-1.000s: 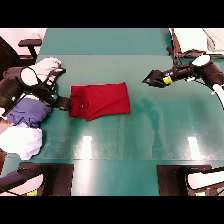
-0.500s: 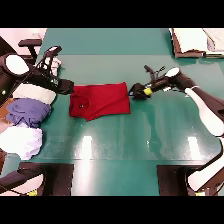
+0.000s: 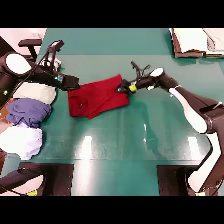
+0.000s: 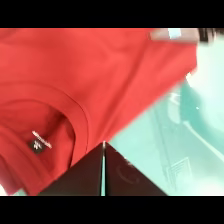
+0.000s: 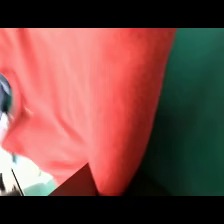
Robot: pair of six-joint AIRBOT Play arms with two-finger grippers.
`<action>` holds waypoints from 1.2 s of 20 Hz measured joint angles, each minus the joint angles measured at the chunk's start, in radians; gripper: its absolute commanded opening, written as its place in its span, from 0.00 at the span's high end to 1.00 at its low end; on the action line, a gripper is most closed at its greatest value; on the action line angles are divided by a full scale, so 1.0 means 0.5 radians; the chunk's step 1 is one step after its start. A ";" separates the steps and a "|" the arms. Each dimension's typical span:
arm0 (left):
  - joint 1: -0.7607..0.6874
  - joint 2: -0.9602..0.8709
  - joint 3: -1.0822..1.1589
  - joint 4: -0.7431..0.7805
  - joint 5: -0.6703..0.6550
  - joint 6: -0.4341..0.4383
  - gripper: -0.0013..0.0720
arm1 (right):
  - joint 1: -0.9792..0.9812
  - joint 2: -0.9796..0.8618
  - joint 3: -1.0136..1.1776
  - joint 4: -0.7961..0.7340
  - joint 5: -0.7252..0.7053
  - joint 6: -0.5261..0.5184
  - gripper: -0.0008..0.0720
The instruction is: Fold the shirts.
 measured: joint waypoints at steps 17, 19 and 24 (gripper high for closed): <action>-0.328 -0.002 0.000 -0.084 0.290 -0.009 0.95 | -2.137 1.572 -0.899 -1.219 -0.017 0.552 0.97; -0.330 -0.002 0.000 -0.085 0.301 -0.009 0.95 | -2.331 1.666 -1.050 -1.252 -0.027 0.566 0.97; -0.331 -0.002 0.000 -0.089 0.302 -0.010 0.95 | -2.593 1.759 -1.218 -1.388 0.018 0.582 0.16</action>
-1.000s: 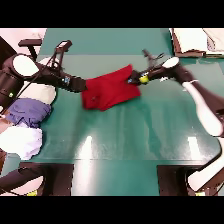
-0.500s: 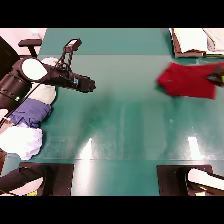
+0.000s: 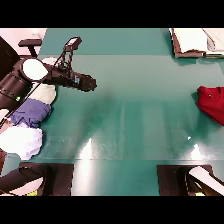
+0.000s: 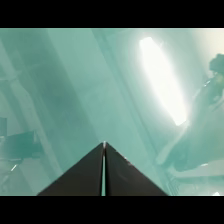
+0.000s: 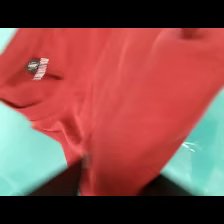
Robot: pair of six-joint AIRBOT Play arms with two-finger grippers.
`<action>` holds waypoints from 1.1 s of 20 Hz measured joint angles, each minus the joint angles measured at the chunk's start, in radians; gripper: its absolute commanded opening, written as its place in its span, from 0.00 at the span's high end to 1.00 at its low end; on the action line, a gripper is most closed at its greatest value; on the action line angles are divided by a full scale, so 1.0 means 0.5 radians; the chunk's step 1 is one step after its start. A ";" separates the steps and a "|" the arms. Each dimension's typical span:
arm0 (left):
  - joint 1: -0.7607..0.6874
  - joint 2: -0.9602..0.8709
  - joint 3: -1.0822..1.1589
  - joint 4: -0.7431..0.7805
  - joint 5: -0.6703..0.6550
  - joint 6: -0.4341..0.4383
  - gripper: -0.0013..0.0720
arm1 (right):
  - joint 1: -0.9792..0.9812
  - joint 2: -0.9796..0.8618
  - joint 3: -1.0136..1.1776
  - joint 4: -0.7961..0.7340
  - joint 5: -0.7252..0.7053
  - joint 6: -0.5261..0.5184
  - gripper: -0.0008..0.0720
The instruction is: Fold the shirts.
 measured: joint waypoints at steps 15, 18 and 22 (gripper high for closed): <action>0.000 0.000 0.000 -0.003 0.081 0.008 0.95 | 0.557 0.040 0.546 0.355 0.326 0.001 0.33; 0.000 0.000 0.000 -0.003 0.108 0.008 0.95 | 1.113 0.053 0.555 0.423 0.325 -0.002 0.41; 0.000 0.000 0.000 -0.004 0.123 0.008 0.95 | 1.712 0.058 0.561 0.450 0.307 -0.008 0.97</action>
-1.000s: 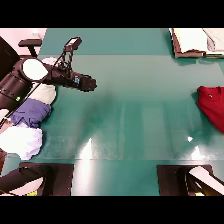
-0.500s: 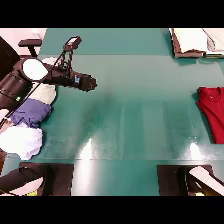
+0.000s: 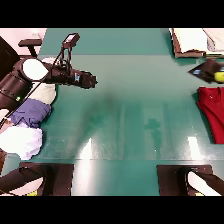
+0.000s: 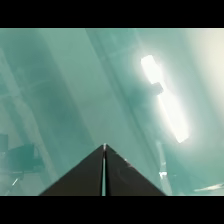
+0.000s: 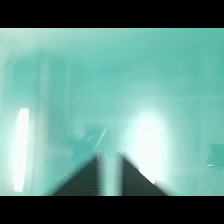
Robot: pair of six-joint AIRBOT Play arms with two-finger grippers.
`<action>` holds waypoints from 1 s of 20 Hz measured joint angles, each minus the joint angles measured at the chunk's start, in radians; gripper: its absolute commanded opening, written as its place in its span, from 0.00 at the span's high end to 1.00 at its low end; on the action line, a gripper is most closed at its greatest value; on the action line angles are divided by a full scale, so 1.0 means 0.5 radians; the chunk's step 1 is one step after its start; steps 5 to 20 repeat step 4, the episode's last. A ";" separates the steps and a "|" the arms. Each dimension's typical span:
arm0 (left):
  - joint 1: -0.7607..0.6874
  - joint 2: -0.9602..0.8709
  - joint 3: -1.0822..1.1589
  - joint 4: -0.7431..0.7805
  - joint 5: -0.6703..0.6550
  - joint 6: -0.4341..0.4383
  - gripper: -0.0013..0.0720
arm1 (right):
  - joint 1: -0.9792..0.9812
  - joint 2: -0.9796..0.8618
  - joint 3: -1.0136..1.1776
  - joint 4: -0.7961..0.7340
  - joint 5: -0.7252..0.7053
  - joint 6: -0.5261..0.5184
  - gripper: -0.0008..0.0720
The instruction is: Fold the shirts.
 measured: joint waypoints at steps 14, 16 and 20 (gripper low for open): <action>0.000 0.000 0.000 0.001 0.005 0.000 0.95 | 0.341 0.002 0.001 0.008 0.013 -0.045 0.97; 0.000 0.000 0.000 0.001 0.005 0.000 0.95 | 0.341 0.002 0.001 0.008 0.013 -0.045 0.97; 0.000 0.000 0.000 0.001 0.005 0.000 0.95 | 0.341 0.002 0.001 0.008 0.013 -0.045 0.97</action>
